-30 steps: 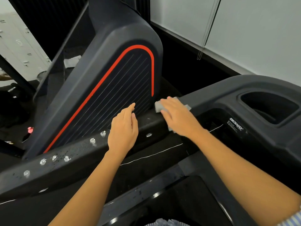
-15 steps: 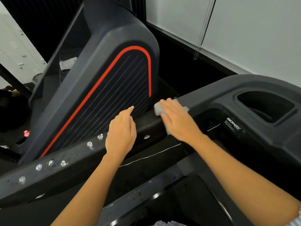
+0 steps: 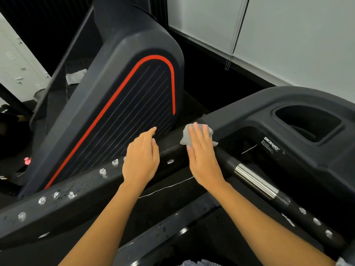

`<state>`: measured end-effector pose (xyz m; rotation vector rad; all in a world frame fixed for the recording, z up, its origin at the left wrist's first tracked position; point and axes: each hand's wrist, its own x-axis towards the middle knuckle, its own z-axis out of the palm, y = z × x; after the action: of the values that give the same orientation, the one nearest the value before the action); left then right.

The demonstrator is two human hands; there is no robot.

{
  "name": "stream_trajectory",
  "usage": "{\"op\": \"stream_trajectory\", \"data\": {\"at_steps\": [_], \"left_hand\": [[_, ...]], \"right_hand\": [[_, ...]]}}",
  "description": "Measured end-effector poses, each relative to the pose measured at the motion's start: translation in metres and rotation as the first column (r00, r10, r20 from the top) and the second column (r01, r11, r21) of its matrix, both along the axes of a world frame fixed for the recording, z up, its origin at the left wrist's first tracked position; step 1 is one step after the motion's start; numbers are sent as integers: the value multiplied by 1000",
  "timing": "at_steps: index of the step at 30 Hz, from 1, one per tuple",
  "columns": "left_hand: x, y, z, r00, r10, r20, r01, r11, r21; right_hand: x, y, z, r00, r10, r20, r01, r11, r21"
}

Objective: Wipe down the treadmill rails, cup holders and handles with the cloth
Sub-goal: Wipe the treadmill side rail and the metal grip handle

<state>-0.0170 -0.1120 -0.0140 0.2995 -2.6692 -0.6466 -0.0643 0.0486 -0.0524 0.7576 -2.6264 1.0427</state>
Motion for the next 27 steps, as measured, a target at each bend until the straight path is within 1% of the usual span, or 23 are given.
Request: {"op": "stream_trajectory", "data": {"at_steps": [2,3,5,6,7,8,10,13,15,17,20,22,24,27], "left_hand": [[1,-1,0,1000,-3,9,2,1000,9],[2,-1,1,1000,-4,14,3,1000,16],[3,0,2,1000,-7,23,6,999,35],[3,0,2,1000,-9,25,8,999,41],[3,0,2,1000,-10,27,9,999,41],[3,1,2,1000,-12,28,11,999,39],[2,1,2,1000,-15,25,14,999,36],[2,1,1,1000,-22,17,21,999,38],[2,0,1,999,-29,14,29,999,37],[2,-1,0,999,-33,16,33,999,37],[2,-1,1,999,-34,16,33,999,40],[3,-1,1,999,-37,15,36,998,52],[3,-1,2,999,-44,19,43,998,53],[3,-3,0,997,-71,10,71,997,27]], "right_hand": [[-9,8,-1,992,-94,85,104,987,-125],[-17,13,0,973,-187,133,210,960,-186],[-39,26,6,884,-380,273,450,852,-269],[-49,32,9,828,-433,356,537,795,-281],[-56,37,13,787,-454,418,587,759,-281],[-58,38,15,765,-458,452,609,743,-277],[-46,26,17,763,-455,459,610,742,-278],[-5,-5,10,841,-359,405,496,811,-311],[7,-13,6,862,-300,408,442,838,-319],[-4,-9,8,836,-329,438,485,816,-313],[-22,-3,14,778,-398,486,592,723,-357],[-20,-10,14,771,-422,476,613,695,-377],[-3,-26,10,801,-412,435,579,720,-384],[44,-59,-5,879,-301,370,447,792,-417]]}}
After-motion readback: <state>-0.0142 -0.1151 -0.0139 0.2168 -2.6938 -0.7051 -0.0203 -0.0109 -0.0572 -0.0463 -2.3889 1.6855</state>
